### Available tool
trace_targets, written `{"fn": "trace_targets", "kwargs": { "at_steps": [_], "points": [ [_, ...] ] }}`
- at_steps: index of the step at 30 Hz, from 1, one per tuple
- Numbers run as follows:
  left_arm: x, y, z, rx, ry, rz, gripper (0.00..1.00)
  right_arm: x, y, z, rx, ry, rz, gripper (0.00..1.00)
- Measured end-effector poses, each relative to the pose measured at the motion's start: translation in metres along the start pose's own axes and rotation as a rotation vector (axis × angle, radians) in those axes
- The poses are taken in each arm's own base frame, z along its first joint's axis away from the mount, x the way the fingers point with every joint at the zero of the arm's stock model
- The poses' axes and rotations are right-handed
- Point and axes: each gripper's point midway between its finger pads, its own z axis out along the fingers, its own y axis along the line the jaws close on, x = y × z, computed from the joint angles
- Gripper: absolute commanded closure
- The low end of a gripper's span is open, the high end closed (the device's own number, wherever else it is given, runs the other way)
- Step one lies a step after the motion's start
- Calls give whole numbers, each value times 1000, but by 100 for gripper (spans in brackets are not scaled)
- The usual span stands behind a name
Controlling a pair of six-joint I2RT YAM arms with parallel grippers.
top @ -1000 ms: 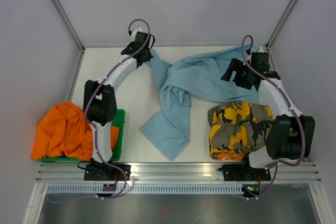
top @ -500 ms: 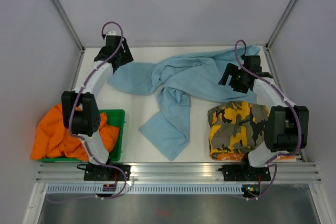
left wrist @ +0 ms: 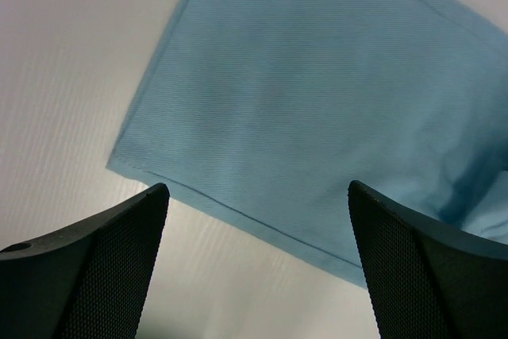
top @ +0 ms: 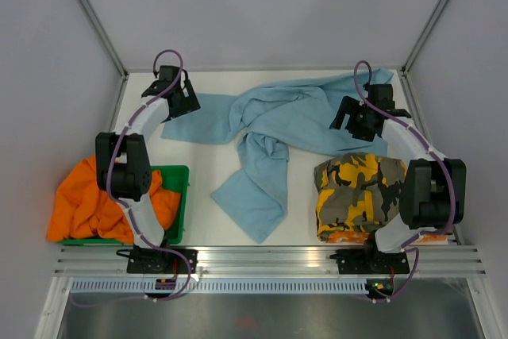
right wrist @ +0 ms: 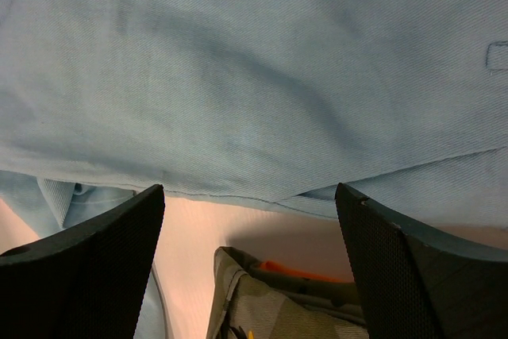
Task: Fold and stack the trousers
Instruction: Flatten the trousers out
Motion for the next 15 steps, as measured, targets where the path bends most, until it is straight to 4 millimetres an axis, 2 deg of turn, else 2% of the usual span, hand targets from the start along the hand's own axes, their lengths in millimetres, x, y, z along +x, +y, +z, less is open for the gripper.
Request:
{"fn": "trace_targets", "kwargs": {
  "at_steps": [5, 8, 11, 13, 15],
  "points": [
    [14, 53, 29, -70, 81, -77, 6, 0, 0, 0, 1, -1, 0, 5],
    [19, 78, 43, -68, 126, -135, 8, 2, 3, 1, -2, 4, -5, 5],
    [31, 90, 58, -48, 182, -183, 10, 6, 8, 4, -10, 14, -10, 5],
    [41, 90, 65, -37, 215, -192, 11, 8, 11, 6, -13, 20, -13, 5],
    [36, 84, 66, -15, 211, -195, 15, 9, 11, 7, -13, 23, -10, 5]
  ]
}}
